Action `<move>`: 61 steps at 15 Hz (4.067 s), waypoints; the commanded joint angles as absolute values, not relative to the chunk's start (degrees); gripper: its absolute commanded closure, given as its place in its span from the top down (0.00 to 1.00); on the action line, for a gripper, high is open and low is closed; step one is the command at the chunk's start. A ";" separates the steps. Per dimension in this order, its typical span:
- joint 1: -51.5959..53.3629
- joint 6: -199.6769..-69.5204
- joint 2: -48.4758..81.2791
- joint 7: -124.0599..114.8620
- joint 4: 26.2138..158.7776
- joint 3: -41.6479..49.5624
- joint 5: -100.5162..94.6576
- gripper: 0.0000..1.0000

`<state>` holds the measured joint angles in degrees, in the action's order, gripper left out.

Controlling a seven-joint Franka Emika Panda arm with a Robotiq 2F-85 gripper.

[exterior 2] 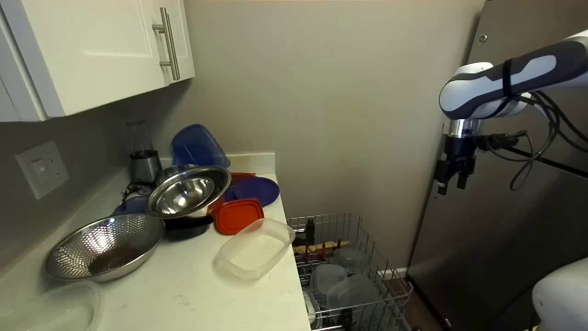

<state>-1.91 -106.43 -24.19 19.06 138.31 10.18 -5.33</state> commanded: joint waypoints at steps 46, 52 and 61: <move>-20.36 -165.47 32.67 2.35 117.42 -23.93 47.05 1.00; -19.34 -166.34 32.72 -0.26 117.49 -22.90 45.08 1.00; -20.44 -168.93 36.18 1.67 115.43 -25.22 47.54 1.00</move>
<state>-19.28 -166.39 32.88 -0.24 117.44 -23.04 45.07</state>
